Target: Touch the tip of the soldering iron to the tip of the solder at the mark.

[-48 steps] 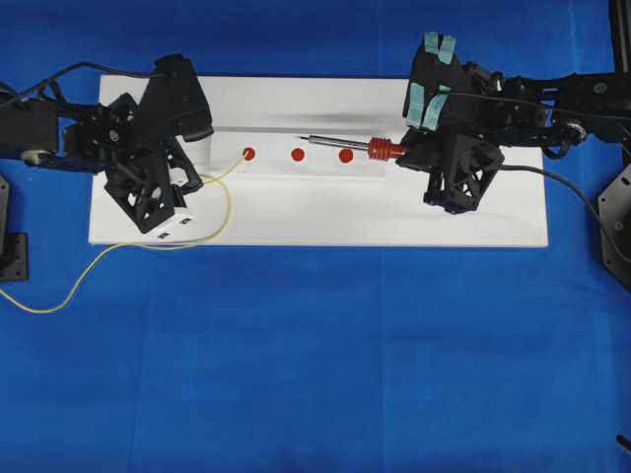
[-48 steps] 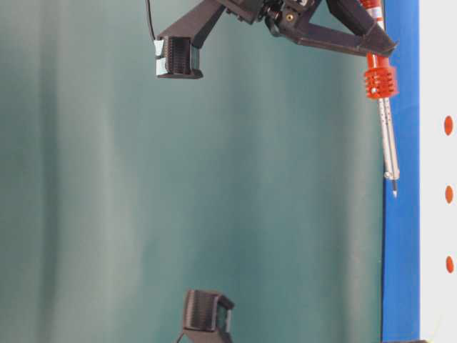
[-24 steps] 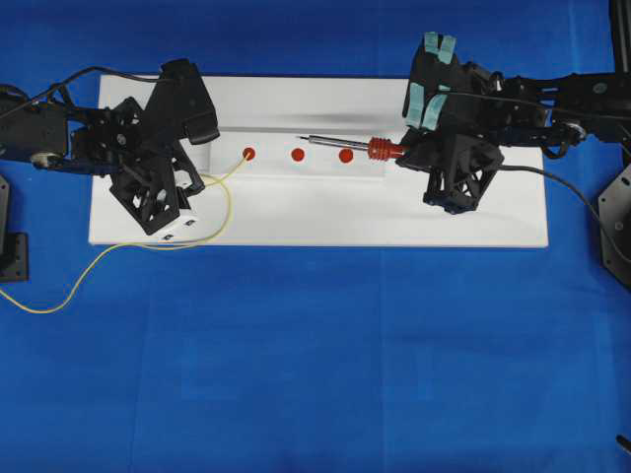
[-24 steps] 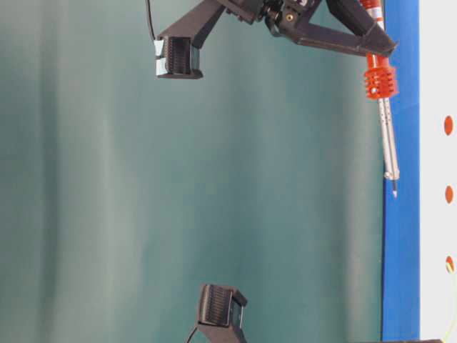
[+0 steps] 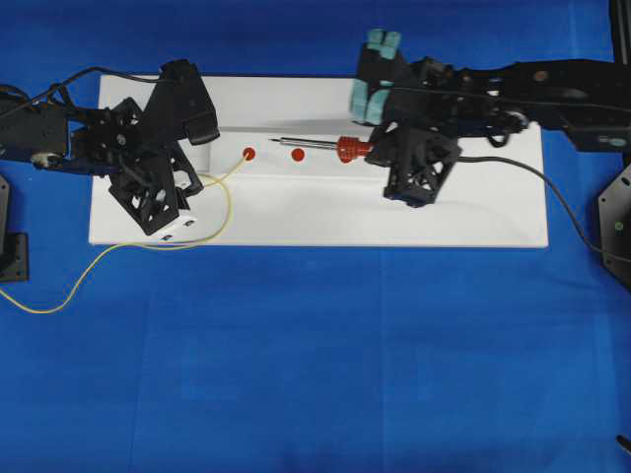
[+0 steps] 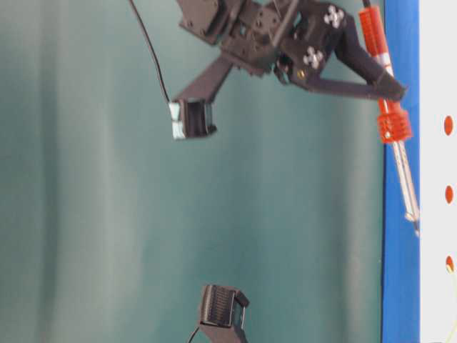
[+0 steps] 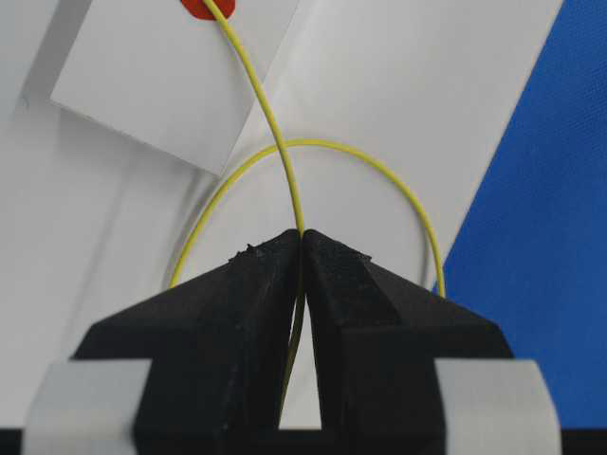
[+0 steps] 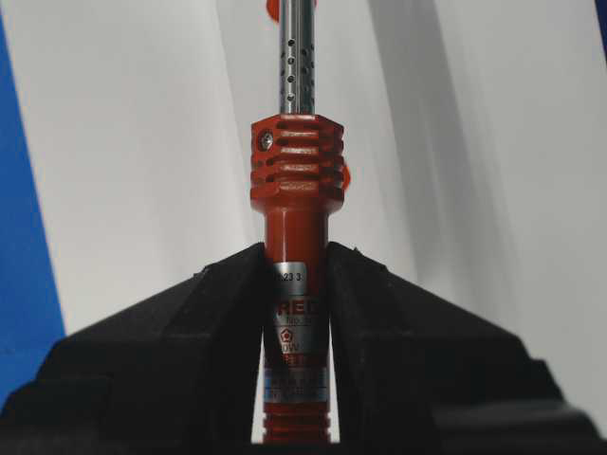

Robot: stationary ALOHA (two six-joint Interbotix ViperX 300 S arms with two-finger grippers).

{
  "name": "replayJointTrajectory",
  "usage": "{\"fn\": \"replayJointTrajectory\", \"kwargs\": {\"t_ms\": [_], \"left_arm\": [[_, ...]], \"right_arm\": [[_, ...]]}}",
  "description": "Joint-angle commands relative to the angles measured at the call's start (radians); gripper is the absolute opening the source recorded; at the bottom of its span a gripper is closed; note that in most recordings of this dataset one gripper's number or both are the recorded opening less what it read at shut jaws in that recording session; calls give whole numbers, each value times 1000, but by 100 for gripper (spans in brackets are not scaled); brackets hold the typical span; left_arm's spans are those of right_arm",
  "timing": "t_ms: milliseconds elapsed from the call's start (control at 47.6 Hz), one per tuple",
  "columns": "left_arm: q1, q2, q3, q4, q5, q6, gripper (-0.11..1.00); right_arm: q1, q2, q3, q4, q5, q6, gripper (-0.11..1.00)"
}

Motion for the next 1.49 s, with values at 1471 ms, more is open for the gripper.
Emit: {"fn": "replayJointTrajectory", "kwargs": {"t_ms": [1471], "left_arm": [[0,-6,-34,3,46,12,4]], "right_arm": [[29,84,-106,-14,14,2,6]]}}
